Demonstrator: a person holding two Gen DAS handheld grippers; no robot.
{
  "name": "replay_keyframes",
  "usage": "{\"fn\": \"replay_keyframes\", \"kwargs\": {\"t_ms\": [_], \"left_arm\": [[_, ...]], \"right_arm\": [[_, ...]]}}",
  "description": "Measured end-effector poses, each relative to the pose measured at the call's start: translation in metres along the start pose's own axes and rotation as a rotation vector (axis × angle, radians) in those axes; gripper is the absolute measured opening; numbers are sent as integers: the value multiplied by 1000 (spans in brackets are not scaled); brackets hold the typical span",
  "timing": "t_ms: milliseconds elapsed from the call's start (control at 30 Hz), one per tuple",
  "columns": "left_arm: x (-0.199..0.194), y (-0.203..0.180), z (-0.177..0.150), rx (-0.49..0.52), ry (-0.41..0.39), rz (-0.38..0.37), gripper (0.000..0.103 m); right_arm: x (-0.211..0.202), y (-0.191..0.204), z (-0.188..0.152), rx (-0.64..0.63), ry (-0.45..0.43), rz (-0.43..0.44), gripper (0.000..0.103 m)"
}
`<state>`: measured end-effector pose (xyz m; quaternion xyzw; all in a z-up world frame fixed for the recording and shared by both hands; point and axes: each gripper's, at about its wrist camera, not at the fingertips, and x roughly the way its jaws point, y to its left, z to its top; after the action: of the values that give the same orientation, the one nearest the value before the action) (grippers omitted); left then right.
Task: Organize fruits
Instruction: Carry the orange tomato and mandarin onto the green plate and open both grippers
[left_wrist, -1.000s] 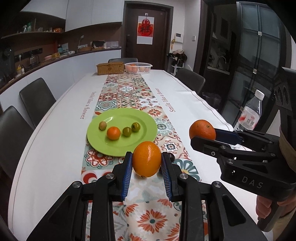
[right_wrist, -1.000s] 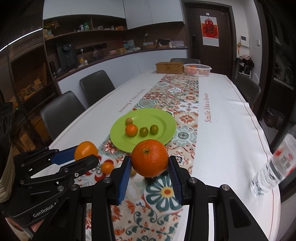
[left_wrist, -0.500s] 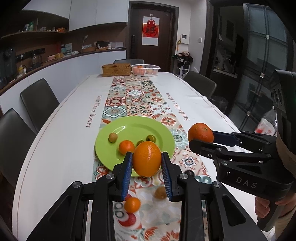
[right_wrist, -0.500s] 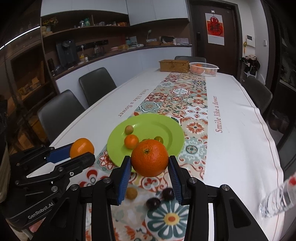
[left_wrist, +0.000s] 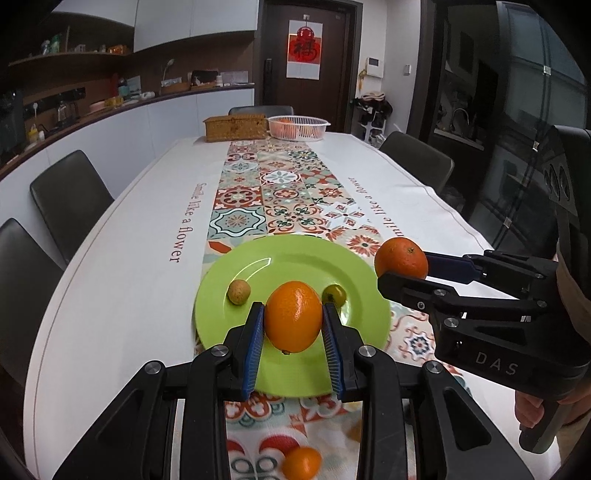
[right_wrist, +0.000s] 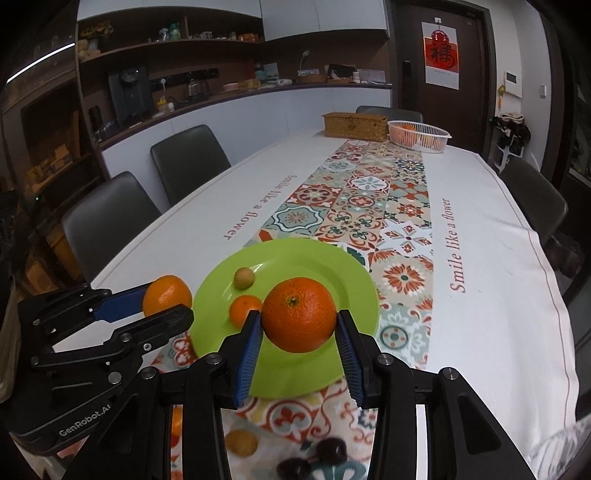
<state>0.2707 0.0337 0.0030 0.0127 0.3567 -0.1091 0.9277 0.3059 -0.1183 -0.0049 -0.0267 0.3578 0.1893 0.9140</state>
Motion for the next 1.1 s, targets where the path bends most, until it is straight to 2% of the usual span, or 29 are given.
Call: {"fn": "replay_keyframes", "kwargs": {"t_ms": [267,633,733,867,1033,1100], "left_arm": [[34,18,15,-11,24,-23,31],[79,28,26,-16,103,-47,31],[82,28,25,-7,108,-39,31],[77,27,26,8,85,-15,38],[64,31,26,-6,67,45,38],[57,34,25,-16,60,55,39]], "right_arm": [[38,-7,13,-10,20,0,42],[85,-25,20,46,87,22,42],[90,-26,22,37,96,19,42],[91,-25,23,27,91,12,42],[92,-26,22,30,93,12,43],[90,-25,21,28,86,11,46]]}}
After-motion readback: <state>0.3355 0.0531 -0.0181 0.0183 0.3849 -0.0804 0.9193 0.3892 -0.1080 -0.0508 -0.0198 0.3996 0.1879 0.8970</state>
